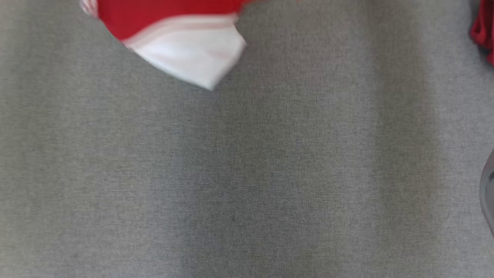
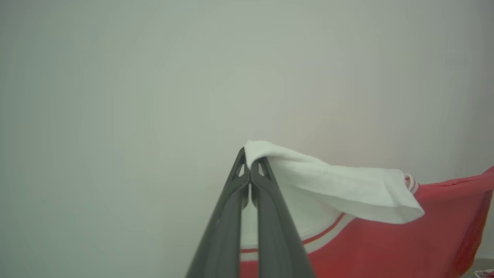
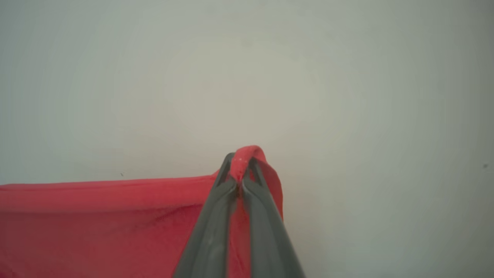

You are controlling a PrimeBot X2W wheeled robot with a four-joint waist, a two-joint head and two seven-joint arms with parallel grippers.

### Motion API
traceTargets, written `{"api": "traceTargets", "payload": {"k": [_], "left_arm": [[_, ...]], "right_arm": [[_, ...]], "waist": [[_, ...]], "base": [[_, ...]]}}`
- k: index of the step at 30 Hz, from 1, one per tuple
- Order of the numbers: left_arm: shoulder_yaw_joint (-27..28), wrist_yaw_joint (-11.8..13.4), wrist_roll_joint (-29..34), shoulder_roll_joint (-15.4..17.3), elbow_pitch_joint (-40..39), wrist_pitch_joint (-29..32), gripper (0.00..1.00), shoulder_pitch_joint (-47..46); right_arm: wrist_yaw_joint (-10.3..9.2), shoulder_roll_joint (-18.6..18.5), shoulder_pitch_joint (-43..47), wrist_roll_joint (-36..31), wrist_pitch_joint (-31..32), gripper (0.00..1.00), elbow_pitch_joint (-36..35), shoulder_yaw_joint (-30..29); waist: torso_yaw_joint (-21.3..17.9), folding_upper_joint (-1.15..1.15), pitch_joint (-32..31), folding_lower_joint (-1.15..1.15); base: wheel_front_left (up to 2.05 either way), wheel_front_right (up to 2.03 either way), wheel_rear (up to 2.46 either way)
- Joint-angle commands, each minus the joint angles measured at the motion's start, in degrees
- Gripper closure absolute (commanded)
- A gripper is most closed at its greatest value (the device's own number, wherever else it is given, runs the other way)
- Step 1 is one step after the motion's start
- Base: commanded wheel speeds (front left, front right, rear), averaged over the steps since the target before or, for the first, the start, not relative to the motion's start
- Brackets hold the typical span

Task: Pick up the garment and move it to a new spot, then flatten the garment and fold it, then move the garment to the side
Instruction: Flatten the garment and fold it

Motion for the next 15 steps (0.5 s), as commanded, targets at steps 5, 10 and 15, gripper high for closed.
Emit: {"api": "traceTargets", "payload": {"k": [5, 10, 15], "left_arm": [[-2.43, 0.14, -1.57, 0.05, 4.78, -1.74, 1.0, -8.79], [-7.2, 0.14, -2.43, -0.17, 9.57, -4.96, 1.0, -16.84], [-10.71, 0.14, -4.75, -0.29, 11.81, -7.01, 1.0, -19.51]], "right_arm": [[-0.16, 1.51, -6.99, -0.95, -1.32, 1.0, 3.95, 0.66], [-0.16, 2.44, -13.43, -2.13, -3.8, 1.0, 9.8, 0.55], [-0.16, 2.29, -14.89, -2.08, -5.78, 1.0, 13.17, 1.74]], "waist": [[-1.37, -0.02, 3.77, -0.03], [-1.89, -0.02, 4.58, -0.03], [-2.02, -0.02, 4.89, -0.03]], "base": [[0.0, 0.0, 0.0], [0.0, 0.0, 0.0], [0.0, 0.0, 0.0]]}}
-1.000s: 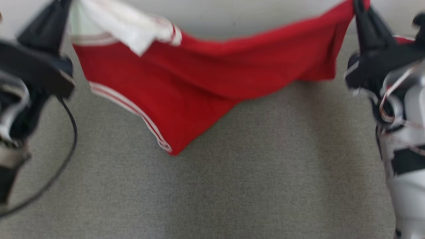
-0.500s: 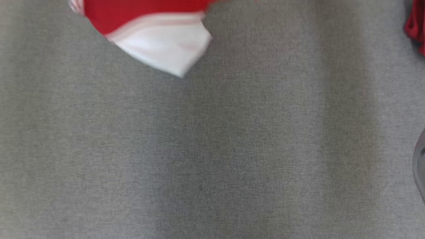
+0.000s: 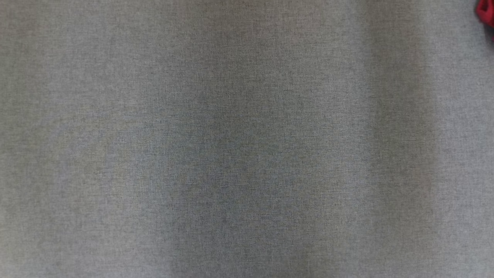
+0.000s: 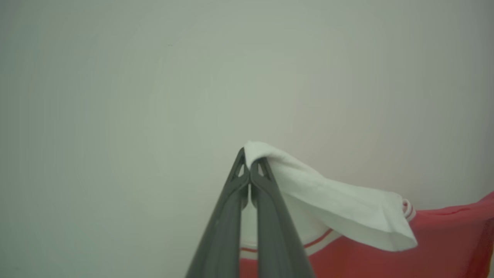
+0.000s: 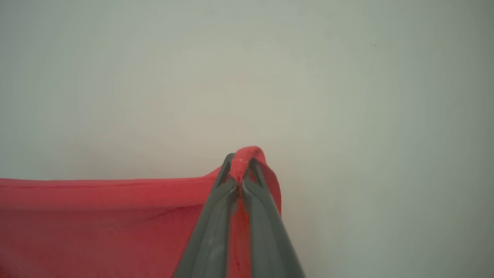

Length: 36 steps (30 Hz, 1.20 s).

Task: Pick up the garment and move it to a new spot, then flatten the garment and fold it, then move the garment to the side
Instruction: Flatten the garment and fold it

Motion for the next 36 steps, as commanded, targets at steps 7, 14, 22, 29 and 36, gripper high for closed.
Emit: {"api": "traceTargets", "payload": {"k": [7, 14, 22, 29, 36], "left_arm": [[-4.42, 0.14, -4.01, 0.96, 2.45, -2.59, 1.0, -1.38], [-8.73, 0.14, -7.52, -0.16, 4.04, -2.52, 1.0, 2.03], [-9.94, 0.14, -13.56, -0.96, 0.92, -6.39, 1.0, 13.37], [-7.71, 0.95, -17.27, 1.27, -9.17, -10.14, 1.0, 30.06], [0.19, 6.52, -15.8, 3.22, -23.25, -10.54, 1.0, 46.47]], "right_arm": [[-0.16, -1.33, -0.06, 1.17, -2.07, 1.0, 3.53, 1.88], [-0.16, -2.13, 2.21, 2.99, -2.84, 1.0, 5.94, 3.95], [-0.16, -4.68, 12.45, 7.38, -3.64, 1.0, 3.35, 8.64], [-0.16, -7.28, 27.92, 14.07, -5.08, 1.0, -3.06, 11.37], [-0.16, -8.26, 43.1, 18.04, -5.92, 1.0, -10.69, 12.2]], "waist": [[0.23, -0.01, -0.16, 0.0], [0.93, -0.01, -2.3, 0.0], [1.95, -0.01, -7.62, 0.0], [2.7, -0.01, -13.67, 0.0], [3.12, -0.01, -17.97, 0.0]], "base": [[0.0, 0.0, 0.0], [0.0, 0.0, 0.0], [0.0, 0.0, 0.0], [0.0, 0.0, 0.0], [0.0, 0.0, 0.0]]}}
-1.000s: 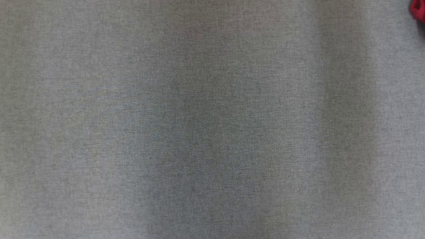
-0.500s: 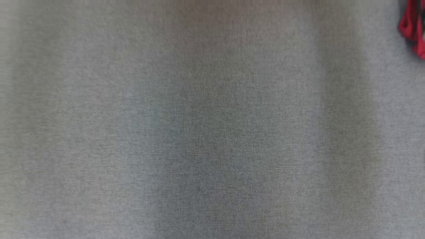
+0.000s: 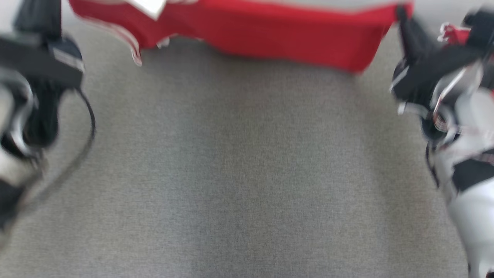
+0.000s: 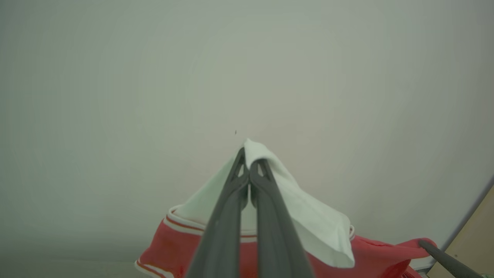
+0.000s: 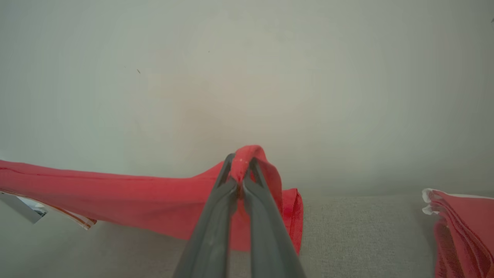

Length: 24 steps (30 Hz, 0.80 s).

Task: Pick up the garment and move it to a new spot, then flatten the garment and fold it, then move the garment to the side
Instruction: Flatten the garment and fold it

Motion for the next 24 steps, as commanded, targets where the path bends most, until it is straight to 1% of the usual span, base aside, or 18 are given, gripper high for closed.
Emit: {"api": "traceTargets", "payload": {"k": [1, 6, 8, 12, 14, 17, 19, 23, 24], "left_arm": [[1.03, 0.68, 1.21, 0.21, -1.54, -0.33, 1.0, 2.84], [7.34, 5.18, 4.38, -0.58, -12.93, -0.28, 1.0, 18.35], [8.84, 6.68, 5.09, -1.35, -16.72, -0.24, 1.0, 25.01], [11.24, 8.73, 5.99, -2.68, -22.55, -0.24, 1.0, 37.59], [12.1, 9.11, 5.98, -3.53, -24.52, -0.24, 1.0, 43.14], [12.14, 9.32, 6.63, -4.52, -25.49, -0.25, 1.0, 50.37], [13.22, 9.66, 7.24, -5.73, -25.67, -0.25, 1.0, 54.27], [13.9, 9.39, 7.45, -8.95, -25.17, -0.25, 1.0, 61.92], [13.98, 9.37, 7.6, -10.7, -24.68, -0.25, 1.0, 65.17]], "right_arm": [[-0.16, -0.1, 1.9, 0.28, -0.24, 1.0, -1.12, 0.09], [-0.16, 0.37, 13.75, 1.18, -0.2, 1.0, -7.32, -1.31], [-0.16, 0.62, 18.36, 0.8, 0.18, 1.0, -9.69, -2.17], [-0.16, 1.26, 26.81, 0.05, 1.08, 1.0, -14.09, -4.29], [-0.16, 1.41, 30.58, -0.36, 1.95, 1.0, -16.13, -5.41], [-0.16, 1.8, 35.83, -0.78, 3.3, 1.0, -18.55, -7.18], [-0.16, 2.2, 38.83, -1.53, 3.98, 1.0, -19.62, -8.06], [-0.16, 2.82, 45.02, -3.15, 4.8, 1.0, -20.62, -9.57], [-0.16, 3.69, 48.28, -3.61, 4.87, 1.0, -20.63, -10.39]], "waist": [[0.55, 0.01, -2.99, 0.02], [0.96, 0.01, -5.58, 0.02], [1.11, 0.01, -6.49, 0.02], [1.25, 0.01, -7.9, 0.02], [1.36, 0.01, -8.31, 0.02], [1.47, 0.01, -8.75, 0.02], [1.45, 0.01, -9.15, 0.02], [1.78, 0.01, -10.44, 0.02], [2.16, 0.01, -11.47, 0.02]], "base": [[0.0, 0.0, 0.0], [0.0, 0.0, 0.0], [0.0, 0.0, 0.0], [0.0, 0.0, 0.0], [0.0, 0.0, 0.0], [0.0, 0.0, 0.0], [0.0, 0.0, 0.0], [0.0, 0.0, 0.0], [0.0, 0.0, 0.0]]}}
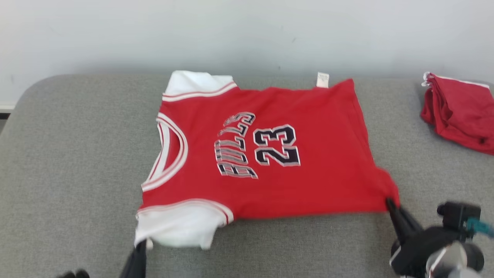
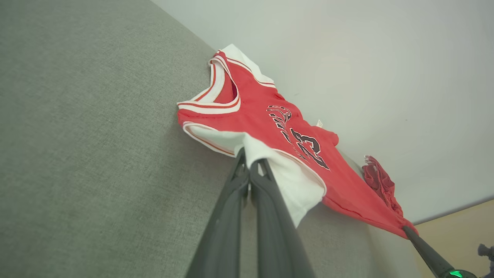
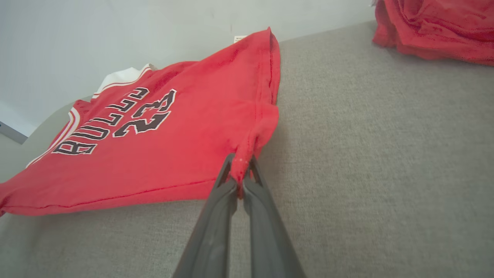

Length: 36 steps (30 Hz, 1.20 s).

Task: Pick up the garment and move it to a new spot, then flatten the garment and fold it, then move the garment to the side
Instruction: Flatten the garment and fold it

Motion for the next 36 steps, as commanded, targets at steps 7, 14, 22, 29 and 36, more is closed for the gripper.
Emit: {"api": "traceTargets", "payload": {"k": [7, 14, 22, 29, 36], "left_arm": [[-0.88, -1.06, 1.51, -3.31, 3.75, -0.09, 1.0, 8.26], [-1.89, -1.91, 1.18, -4.26, 7.49, -0.05, 1.0, 11.65], [-0.54, -3.69, 1.1, -5.26, 10.36, -0.02, 1.0, 11.28], [2.44, -4.47, 4.07, -3.6, 8.43, -0.08, 1.0, 7.61], [2.91, -5.09, 5.22, -0.87, 7.89, 3.01, 1.0, 0.87]], "right_arm": [[-0.16, 2.59, 10.17, -1.61, 0.75, 1.0, -0.64, -2.94], [-0.16, 3.71, 16.91, -2.26, 1.95, 1.0, -1.35, -4.99], [-0.16, 5.41, 19.67, -1.87, 3.23, 1.0, -2.67, -6.36], [-0.16, 6.43, 15.81, -0.7, 4.44, 1.0, -4.95, -5.89], [-0.16, 6.68, 9.88, 0.04, 7.72, 1.0, -5.97, -4.95]], "waist": [[1.57, 0.01, -3.57, 0.0], [2.39, 0.01, -4.87, 0.0], [1.32, 0.01, -4.3, 0.0], [-0.26, 0.01, -3.62, 0.0], [-1.55, 0.01, -3.05, 0.0]], "base": [[0.0, 0.0, 0.0], [0.0, 0.0, 0.0], [0.0, 0.0, 0.0], [0.0, 0.0, 0.0], [0.0, 0.0, 0.0]]}}
